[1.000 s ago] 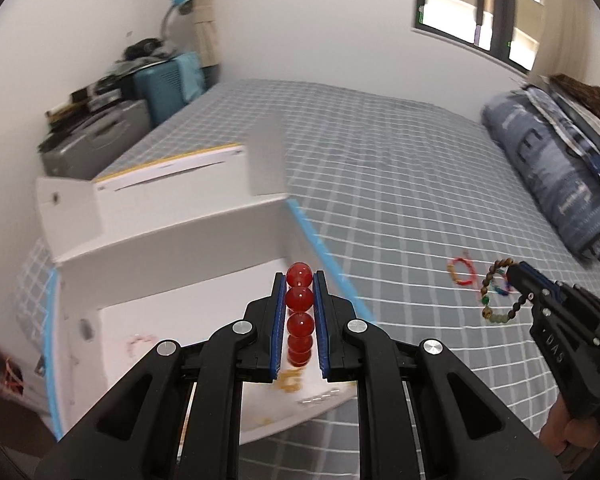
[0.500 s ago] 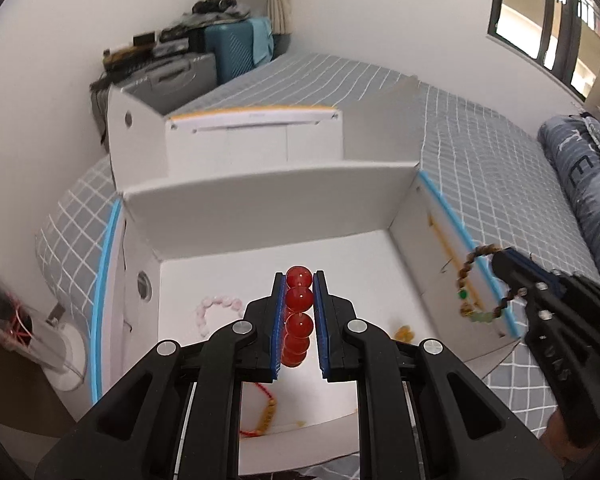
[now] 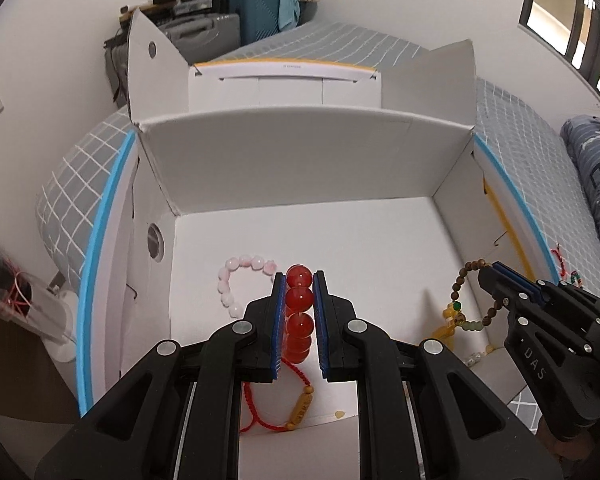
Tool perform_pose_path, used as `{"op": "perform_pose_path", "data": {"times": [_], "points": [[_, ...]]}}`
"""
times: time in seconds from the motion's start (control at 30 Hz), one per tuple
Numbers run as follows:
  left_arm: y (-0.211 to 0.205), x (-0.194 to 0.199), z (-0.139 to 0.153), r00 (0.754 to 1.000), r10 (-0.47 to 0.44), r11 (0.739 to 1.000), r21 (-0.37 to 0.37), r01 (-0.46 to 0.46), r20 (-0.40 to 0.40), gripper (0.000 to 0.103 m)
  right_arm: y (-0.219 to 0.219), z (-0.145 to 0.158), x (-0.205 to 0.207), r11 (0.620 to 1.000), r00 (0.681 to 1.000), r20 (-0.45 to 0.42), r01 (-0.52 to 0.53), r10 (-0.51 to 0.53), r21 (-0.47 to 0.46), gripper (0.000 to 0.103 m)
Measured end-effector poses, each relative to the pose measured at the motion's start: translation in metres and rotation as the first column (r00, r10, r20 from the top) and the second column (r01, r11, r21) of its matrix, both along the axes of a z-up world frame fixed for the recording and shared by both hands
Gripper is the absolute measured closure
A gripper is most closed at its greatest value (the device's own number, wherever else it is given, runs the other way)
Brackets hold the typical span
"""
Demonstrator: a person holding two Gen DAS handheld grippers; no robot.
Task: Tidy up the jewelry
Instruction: 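Open both tools to drop the two bracelets into the box, then move both tools back toward the red cord and multicolour bracelets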
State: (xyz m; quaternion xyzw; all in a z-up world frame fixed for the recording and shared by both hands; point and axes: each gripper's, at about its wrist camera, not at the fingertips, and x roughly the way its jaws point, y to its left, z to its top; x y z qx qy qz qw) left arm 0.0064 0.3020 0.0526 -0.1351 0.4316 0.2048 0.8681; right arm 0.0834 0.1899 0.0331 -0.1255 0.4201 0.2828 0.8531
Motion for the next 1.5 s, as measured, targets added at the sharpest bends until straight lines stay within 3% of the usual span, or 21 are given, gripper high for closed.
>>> {"op": "perform_pose_path", "data": {"times": [0.43, 0.5, 0.57, 0.63, 0.67, 0.7, 0.73, 0.8, 1.03, 1.17, 1.5], "points": [[-0.001, 0.003, -0.005, 1.0, -0.001, 1.0, -0.015, 0.001, -0.023, 0.088, 0.003, -0.002, 0.0, 1.0, 1.0, 0.004, 0.002, -0.002, -0.011, 0.094], [0.0, 0.001, -0.002, 1.0, 0.008, 1.0, -0.012, -0.008, -0.013, 0.087, 0.003, 0.001, -0.001, 1.0, 1.0, 0.007, -0.001, 0.001, -0.002, 0.078], [-0.001, -0.003, 0.003, 1.0, 0.015, 1.0, -0.005, -0.015, -0.005, 0.078, 0.0, 0.006, -0.005, 1.0, 1.0, 0.016, 0.001, -0.001, 0.013, 0.066], [-0.003, -0.008, 0.01, 0.999, 0.032, 0.999, 0.01, -0.032, 0.017, 0.054, -0.003, 0.012, -0.008, 1.0, 0.999, 0.041, 0.024, -0.024, 0.008, 0.05], [-0.003, -0.01, 0.013, 0.999, 0.039, 0.999, 0.018, -0.039, 0.026, 0.051, -0.006, 0.016, -0.01, 0.999, 0.997, 0.064, 0.04, -0.04, 0.004, 0.039], [-0.004, -0.012, 0.016, 0.998, 0.045, 0.999, 0.024, -0.046, 0.032, 0.041, -0.008, 0.019, -0.012, 0.999, 0.996, 0.08, 0.047, -0.048, 0.005, 0.031], [-0.005, -0.014, 0.019, 0.998, 0.054, 0.998, 0.03, -0.056, 0.043, 0.028, -0.01, 0.022, -0.014, 0.998, 0.993, 0.1, 0.058, -0.058, 0.001, 0.029], [-0.008, -0.018, 0.025, 0.996, 0.061, 0.997, 0.043, -0.064, 0.07, 0.022, -0.015, 0.027, -0.015, 0.998, 0.991, 0.118, 0.068, -0.068, 0.001, 0.021], [-0.025, -0.021, 0.04, 0.991, 0.053, 0.995, 0.076, -0.062, 0.119, 0.008, -0.037, 0.036, -0.015, 0.995, 0.987, 0.122, 0.098, -0.101, 0.036, 0.014], [-0.032, -0.02, 0.042, 0.991, 0.048, 0.995, 0.086, -0.059, 0.124, 0.006, -0.052, 0.041, -0.016, 0.992, 0.985, 0.13, 0.111, -0.118, 0.054, 0.008], [-0.077, 0.008, 0.048, 0.991, -0.043, 0.992, 0.122, 0.028, 0.123, 0.006, -0.127, 0.058, -0.012, 0.975, 0.954, 0.204, 0.21, -0.221, 0.076, 0.008]]}}
